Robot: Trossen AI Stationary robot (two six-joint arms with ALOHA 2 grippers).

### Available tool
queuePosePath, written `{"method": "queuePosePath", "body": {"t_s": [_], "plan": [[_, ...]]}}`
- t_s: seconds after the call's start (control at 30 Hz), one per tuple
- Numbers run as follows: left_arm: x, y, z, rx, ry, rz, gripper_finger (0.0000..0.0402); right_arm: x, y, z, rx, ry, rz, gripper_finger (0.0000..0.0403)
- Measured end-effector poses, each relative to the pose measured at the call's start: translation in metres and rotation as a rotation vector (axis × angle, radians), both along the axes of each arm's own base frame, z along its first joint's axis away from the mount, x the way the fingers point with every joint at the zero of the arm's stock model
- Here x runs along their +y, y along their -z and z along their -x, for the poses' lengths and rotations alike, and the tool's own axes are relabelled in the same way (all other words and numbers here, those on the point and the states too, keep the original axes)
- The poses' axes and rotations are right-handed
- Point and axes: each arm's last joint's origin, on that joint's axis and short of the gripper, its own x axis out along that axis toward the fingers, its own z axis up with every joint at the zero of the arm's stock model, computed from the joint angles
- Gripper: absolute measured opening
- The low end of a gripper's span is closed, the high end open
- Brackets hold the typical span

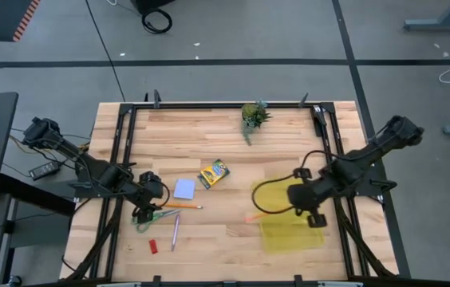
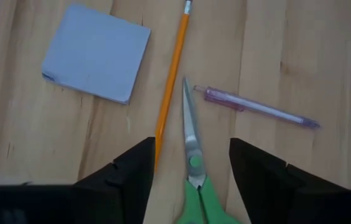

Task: Pack school essentials
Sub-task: Put the top orange pencil into the yellow supply box

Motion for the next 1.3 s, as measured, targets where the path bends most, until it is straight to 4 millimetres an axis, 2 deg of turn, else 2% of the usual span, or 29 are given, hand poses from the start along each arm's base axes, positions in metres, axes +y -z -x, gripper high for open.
{"method": "queuePosePath", "body": {"t_s": [0.13,0.3,0.6,0.9,1.3], "plan": [[-0.001,-0.001,-0.002,-0.026,-0.012,0.022,0.0209,0.004,0.009,0.022,0.001,-0.048,-0.012,0.0025],[-0.003,-0.004,-0.006,-0.062,-0.112,0.094,0.0211,0.005,0.018,0.046,-0.001,-0.096,-0.027,0.0025],[-0.005,-0.009,-0.011,-0.113,-0.213,0.194,0.0204,0.002,0.033,0.08,-0.021,-0.182,-0.051,0.0025],[-0.006,-0.011,-0.013,-0.144,-0.267,0.241,0.0204,0.008,0.066,0.081,-0.073,-0.25,-0.074,0.0025],[-0.007,-0.012,-0.014,-0.149,-0.295,0.271,0.02,0.012,0.103,0.077,-0.133,-0.243,-0.1,0.0025]]}}
